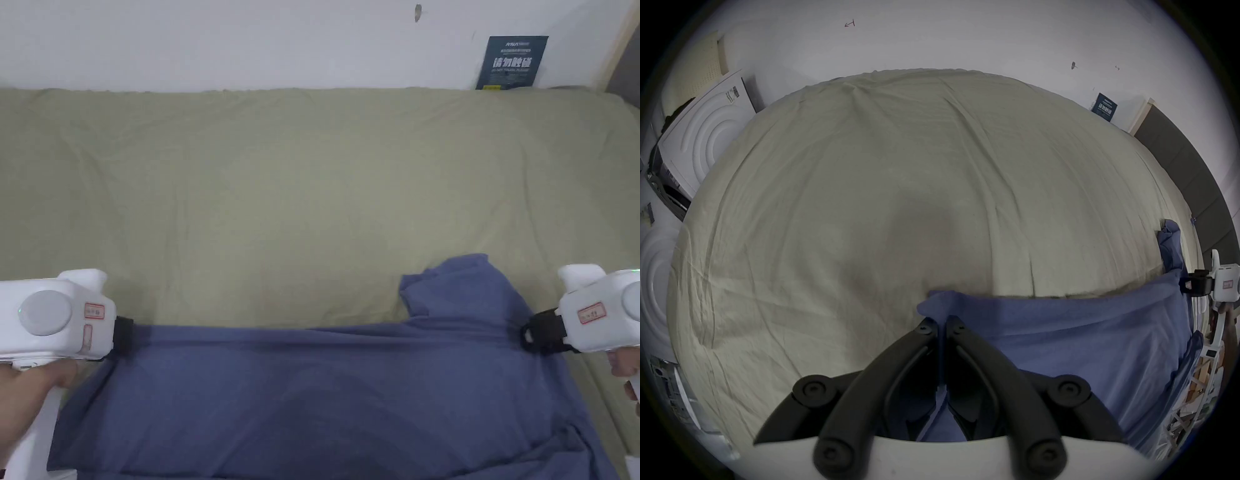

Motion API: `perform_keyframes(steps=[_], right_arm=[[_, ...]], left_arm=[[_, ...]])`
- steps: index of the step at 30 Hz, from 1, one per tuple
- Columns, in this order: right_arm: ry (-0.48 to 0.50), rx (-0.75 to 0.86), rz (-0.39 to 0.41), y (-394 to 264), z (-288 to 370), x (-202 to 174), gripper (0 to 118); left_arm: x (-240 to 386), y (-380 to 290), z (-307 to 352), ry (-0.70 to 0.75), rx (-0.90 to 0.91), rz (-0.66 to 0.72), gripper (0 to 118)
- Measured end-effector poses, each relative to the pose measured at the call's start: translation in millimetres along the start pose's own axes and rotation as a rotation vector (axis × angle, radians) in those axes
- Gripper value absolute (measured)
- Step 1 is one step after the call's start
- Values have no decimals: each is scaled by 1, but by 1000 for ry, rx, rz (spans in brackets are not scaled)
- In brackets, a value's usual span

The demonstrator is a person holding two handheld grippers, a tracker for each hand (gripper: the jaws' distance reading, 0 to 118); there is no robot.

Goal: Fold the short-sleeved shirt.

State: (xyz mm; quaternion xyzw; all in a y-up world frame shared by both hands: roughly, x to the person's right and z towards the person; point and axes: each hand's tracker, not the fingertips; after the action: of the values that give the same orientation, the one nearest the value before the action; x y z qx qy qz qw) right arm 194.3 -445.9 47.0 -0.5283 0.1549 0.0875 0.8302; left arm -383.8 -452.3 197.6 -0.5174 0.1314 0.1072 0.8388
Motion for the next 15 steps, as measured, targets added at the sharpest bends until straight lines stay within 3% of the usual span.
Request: perform_keyframes(steps=[1,3,5,15], right_arm=[[29,14,-4,-1,5,1,1],[84,40,-35,-1,14,-2,1],[66,83,-11,-3,26,-7,1],[145,210,-54,-35,107,-4,1]], left_arm=[[0,-1,2,2,5,-1,1],[2,-4,6,5,17,-9,1],[0,-7,14,1,39,-7,1],[-17,-39,86,-80,158,11,1]])
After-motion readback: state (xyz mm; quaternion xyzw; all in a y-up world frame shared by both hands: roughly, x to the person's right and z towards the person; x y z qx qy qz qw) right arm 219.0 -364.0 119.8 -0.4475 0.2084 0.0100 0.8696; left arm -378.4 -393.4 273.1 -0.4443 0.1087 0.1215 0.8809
